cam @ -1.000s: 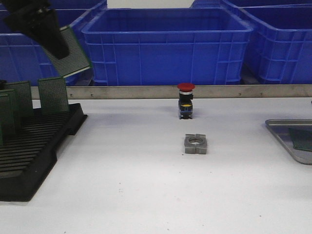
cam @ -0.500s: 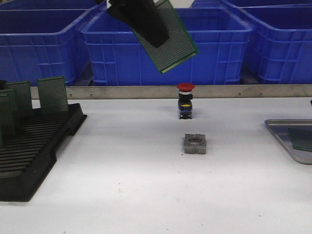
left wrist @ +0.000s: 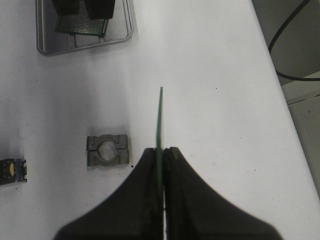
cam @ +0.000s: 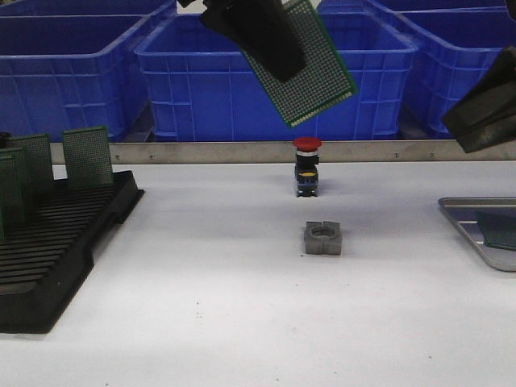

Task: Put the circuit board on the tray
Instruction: 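Grasp the second board with the right gripper beside the left gripper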

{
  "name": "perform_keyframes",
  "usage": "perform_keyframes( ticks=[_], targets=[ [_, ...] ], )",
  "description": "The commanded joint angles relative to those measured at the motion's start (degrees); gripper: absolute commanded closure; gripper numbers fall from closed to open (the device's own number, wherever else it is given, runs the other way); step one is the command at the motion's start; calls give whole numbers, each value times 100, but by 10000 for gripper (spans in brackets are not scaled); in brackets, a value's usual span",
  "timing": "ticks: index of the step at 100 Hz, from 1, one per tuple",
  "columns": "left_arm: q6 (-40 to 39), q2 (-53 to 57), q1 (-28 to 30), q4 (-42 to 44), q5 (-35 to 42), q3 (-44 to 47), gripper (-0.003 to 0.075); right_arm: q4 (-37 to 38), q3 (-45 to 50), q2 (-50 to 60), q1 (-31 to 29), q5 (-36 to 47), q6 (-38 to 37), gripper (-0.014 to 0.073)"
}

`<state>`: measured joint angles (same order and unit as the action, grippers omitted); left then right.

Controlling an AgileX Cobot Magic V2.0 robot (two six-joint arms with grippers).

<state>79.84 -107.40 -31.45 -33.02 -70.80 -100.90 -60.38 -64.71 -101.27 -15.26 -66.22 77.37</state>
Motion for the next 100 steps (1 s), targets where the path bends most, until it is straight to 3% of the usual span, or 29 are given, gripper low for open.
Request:
perform_keyframes(
  ticks=[1, 29, 51, 100],
  targets=[
    [-62, 315, -33, -290, -209, -143, 738, -321, -202, 420, 105, -652, 659, 85],
    [-62, 315, -33, -290, -209, -143, 738, -367, -202, 1021, 336, -1017, 1416, 85],
    [-62, 315, -33, -290, -209, -143, 738, -384, -202, 1196, 919, -988, 1696, 85],
    [-62, 315, -33, -290, -209, -143, 738, -531, -202, 1178, 2050, -114, 1749, 86]
  ],
)
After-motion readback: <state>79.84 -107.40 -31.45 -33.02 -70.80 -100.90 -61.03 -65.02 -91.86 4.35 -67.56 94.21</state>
